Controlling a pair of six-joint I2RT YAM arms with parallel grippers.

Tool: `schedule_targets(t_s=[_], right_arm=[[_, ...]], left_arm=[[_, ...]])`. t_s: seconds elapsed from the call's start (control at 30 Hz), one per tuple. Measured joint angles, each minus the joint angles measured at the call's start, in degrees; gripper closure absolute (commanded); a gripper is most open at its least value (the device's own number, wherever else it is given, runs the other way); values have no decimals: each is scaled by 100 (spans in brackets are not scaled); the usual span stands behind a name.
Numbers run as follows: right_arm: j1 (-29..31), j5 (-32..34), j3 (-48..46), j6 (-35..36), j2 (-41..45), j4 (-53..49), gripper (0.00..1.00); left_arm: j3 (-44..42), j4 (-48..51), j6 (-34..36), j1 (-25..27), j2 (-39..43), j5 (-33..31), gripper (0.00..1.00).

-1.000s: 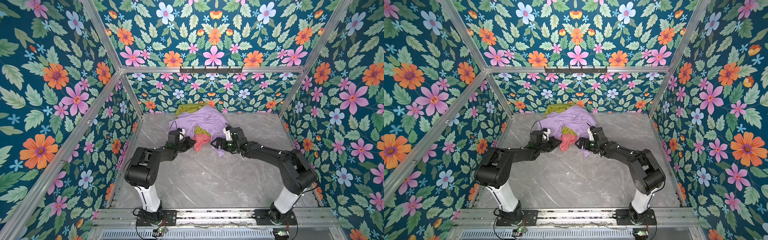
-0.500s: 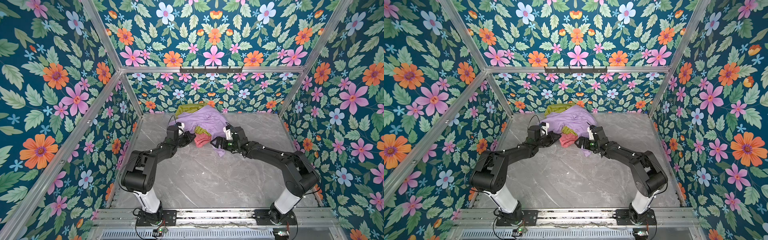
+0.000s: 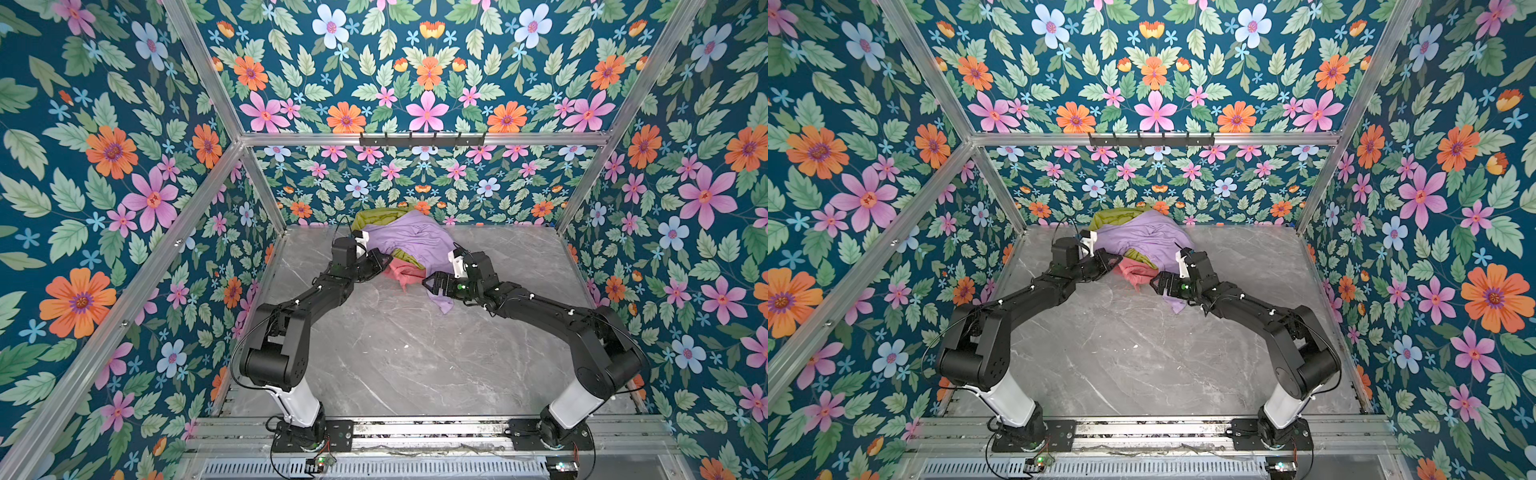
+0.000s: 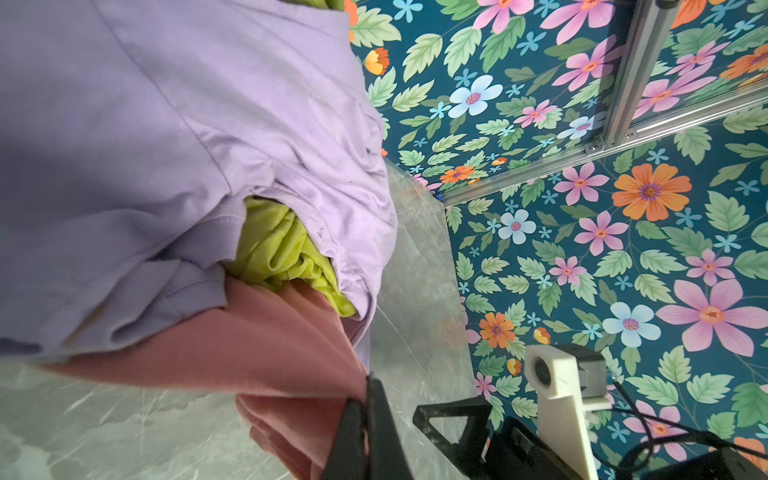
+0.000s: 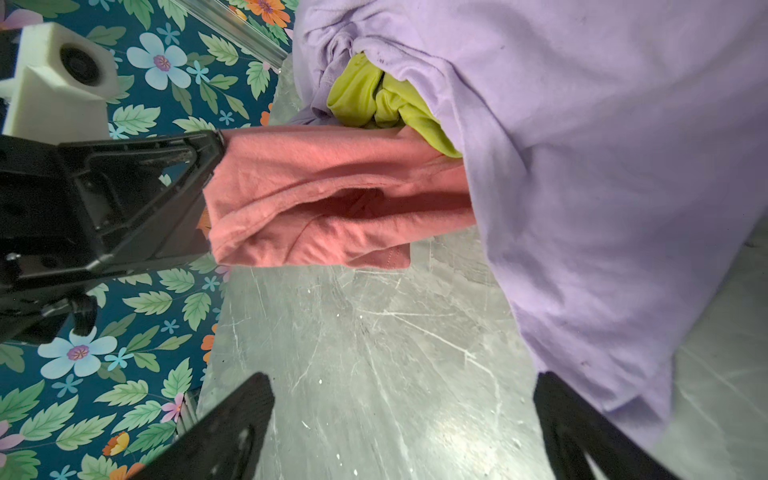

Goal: Pick out a specific cloth from the pile

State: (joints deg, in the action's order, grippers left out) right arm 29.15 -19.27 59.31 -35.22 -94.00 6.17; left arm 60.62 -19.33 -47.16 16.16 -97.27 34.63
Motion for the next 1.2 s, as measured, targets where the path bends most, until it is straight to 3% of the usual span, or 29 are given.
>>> schedule_targets(t_s=[0.53,0.77,0.87,1.07,1.2], right_arm=[[0,37,72,164,321,-83,1],[15,-22,-81,573,472,149,1],[87,-26,-190,1266,560,398,1],[214,26,-713,3648,531,1266,3],[225,31,-739,4778,225,1740,1]], left_arm=[[785,389,68,-109,-26,341,100],[903,393,2,-125,127,463,100],[957,393,-68,-140,175,507,100],[1034,389,-87,-151,293,573,100],[1023,389,-90,-153,337,597,100]])
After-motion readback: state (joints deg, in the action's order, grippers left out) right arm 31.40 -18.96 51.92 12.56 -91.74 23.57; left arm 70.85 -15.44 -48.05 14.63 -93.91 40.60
